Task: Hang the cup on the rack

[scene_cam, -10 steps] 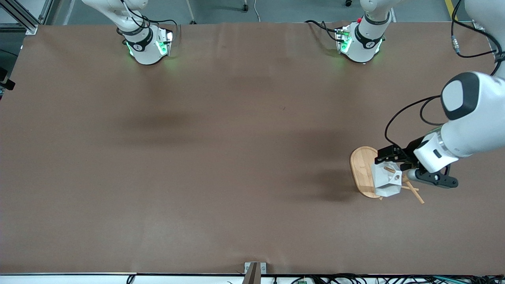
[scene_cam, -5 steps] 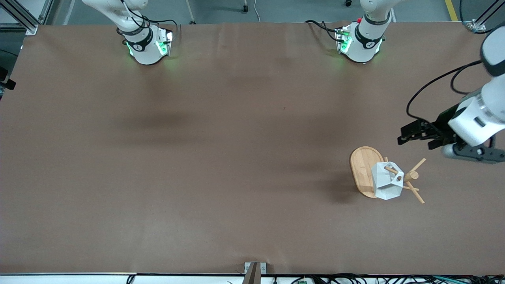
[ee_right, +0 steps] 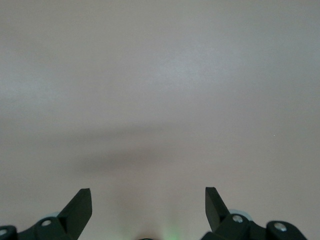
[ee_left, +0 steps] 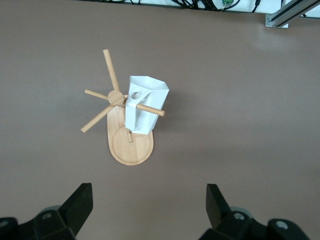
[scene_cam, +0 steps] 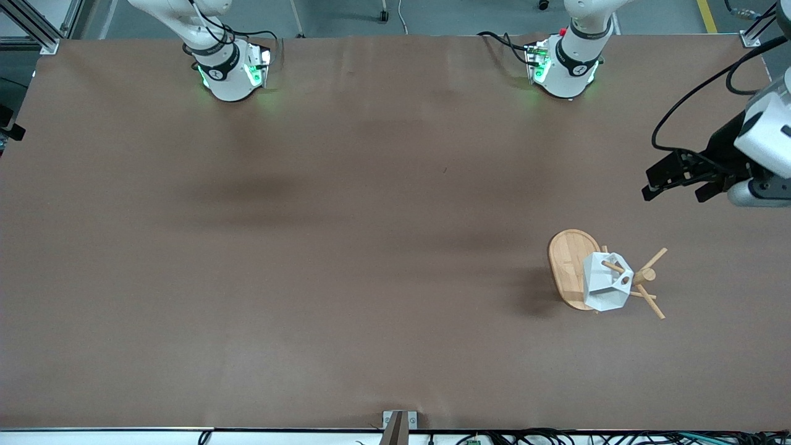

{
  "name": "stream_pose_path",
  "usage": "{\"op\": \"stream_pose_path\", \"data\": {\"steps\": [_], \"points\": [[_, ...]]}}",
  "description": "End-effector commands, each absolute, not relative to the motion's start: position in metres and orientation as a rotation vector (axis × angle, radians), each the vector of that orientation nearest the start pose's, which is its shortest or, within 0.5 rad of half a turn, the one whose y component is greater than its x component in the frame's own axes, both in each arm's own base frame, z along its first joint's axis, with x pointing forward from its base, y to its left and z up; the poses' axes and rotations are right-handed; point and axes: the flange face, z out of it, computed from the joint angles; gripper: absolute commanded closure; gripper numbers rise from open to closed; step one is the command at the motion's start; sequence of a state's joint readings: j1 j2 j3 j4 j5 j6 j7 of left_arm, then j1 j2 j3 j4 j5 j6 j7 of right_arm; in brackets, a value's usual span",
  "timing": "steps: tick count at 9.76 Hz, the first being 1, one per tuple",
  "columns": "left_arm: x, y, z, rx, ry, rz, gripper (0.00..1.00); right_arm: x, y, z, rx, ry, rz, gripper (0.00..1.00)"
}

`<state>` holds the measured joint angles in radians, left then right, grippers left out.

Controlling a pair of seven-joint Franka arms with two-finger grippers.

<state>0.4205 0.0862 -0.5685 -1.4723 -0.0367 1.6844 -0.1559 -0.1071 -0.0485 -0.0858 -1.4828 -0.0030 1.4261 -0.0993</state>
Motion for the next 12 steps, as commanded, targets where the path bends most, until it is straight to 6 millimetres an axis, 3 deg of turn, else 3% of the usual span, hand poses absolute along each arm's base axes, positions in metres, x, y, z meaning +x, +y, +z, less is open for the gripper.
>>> {"op": "stream_pose_path", "data": {"steps": [1, 4, 7, 9, 12], "points": [[0.568, -0.064, 0.636, -3.173, -0.019, -0.129, 0.00, 0.510, -0.103, 0.679, -3.149, 0.173, 0.020, 0.00], [0.542, -0.074, 0.640, -3.153, -0.012, -0.060, 0.00, 0.510, -0.103, 0.679, -3.149, 0.173, 0.020, 0.00], [0.513, -0.076, 0.627, -3.099, 0.025, -0.032, 0.00, 0.510, -0.103, 0.679, -3.149, 0.173, 0.020, 0.00], [0.511, -0.071, 0.628, -3.097, 0.030, -0.029, 0.00, 0.510, -0.103, 0.679, -3.149, 0.173, 0.020, 0.00], [0.525, -0.061, 0.642, -3.120, 0.011, -0.047, 0.00, 0.510, -0.103, 0.679, -3.149, 0.175, 0.020, 0.00]]}}
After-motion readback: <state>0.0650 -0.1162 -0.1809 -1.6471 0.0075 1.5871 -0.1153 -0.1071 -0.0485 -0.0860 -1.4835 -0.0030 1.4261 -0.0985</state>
